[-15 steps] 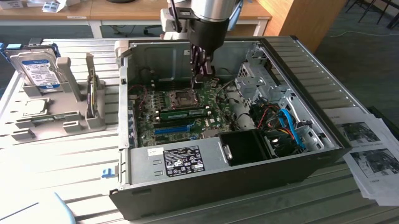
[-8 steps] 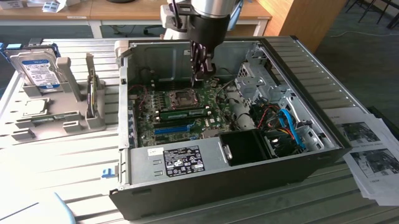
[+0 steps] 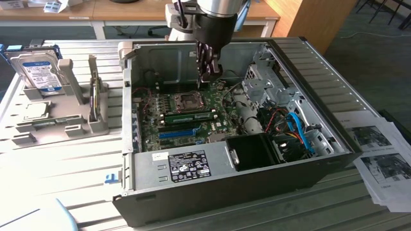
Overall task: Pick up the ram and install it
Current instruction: 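Insert the ram into the slot, then press down the ram until it locks into place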
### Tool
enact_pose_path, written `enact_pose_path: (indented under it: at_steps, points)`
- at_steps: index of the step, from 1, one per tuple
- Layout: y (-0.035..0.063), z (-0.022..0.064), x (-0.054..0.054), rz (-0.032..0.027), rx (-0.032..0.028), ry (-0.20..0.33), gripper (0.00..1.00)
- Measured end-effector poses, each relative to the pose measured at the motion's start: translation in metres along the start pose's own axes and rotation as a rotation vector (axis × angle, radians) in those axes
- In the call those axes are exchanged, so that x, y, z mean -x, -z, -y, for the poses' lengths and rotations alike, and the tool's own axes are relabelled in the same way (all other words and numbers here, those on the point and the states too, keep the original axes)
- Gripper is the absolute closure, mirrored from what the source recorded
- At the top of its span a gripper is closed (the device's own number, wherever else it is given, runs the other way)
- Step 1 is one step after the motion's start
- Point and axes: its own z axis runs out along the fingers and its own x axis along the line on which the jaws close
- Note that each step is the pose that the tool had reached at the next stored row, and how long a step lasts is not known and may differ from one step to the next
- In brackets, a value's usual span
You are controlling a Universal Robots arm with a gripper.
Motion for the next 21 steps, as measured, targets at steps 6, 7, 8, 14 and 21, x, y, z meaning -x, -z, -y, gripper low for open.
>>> enact_pose_path:
  at_steps: [6,7,8,14,21]
  points:
    - [0.0,-0.0001,0.0,0.0,-0.0006,0.0,0.82]
    - [0.0,-0.0002,0.0,0.0001,-0.0011,0.0,0.82]
    - [0.0,-0.0004,0.0,0.0,-0.0015,0.0,0.82]
    - [-0.0001,-0.0012,0.0,0.0001,-0.0068,0.0,0.82]
    - [0.0,-0.0012,0.0,0.0001,-0.0068,0.0,0.82]
